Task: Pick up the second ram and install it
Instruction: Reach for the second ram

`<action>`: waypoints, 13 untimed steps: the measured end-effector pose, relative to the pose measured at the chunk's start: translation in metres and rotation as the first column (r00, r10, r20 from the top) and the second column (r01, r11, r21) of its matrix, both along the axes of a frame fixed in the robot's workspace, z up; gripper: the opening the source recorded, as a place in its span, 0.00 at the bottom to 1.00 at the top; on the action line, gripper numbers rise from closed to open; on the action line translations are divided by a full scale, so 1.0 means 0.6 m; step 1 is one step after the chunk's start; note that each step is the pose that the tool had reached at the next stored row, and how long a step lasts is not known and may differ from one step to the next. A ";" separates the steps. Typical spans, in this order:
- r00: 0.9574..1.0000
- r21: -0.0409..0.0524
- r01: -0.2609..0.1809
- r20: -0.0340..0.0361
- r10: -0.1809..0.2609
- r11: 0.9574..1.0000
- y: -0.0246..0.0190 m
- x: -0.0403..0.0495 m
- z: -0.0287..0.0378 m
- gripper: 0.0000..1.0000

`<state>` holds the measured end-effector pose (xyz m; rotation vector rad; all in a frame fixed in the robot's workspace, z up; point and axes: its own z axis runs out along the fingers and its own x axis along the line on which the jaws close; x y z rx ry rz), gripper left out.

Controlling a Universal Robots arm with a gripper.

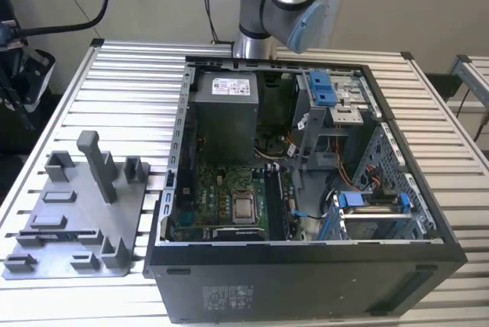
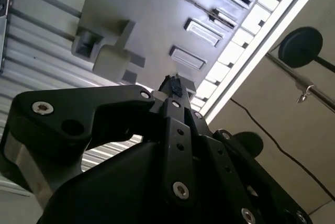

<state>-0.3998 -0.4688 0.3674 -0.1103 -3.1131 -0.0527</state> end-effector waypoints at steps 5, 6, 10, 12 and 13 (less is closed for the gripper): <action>1.000 0.000 0.000 0.000 0.000 1.000 -0.0154 -0.001 -0.002 0.11; 1.000 0.000 0.000 0.000 0.000 1.000 -0.0167 -0.002 -0.002 0.11; 1.000 -0.001 0.000 -0.001 0.000 1.000 -0.0181 -0.002 -0.003 0.11; 1.000 -0.001 0.000 -0.001 0.000 1.000 -0.0182 -0.002 -0.003 0.11; 1.000 -0.001 0.000 -0.001 0.000 1.000 -0.0183 -0.002 -0.003 0.11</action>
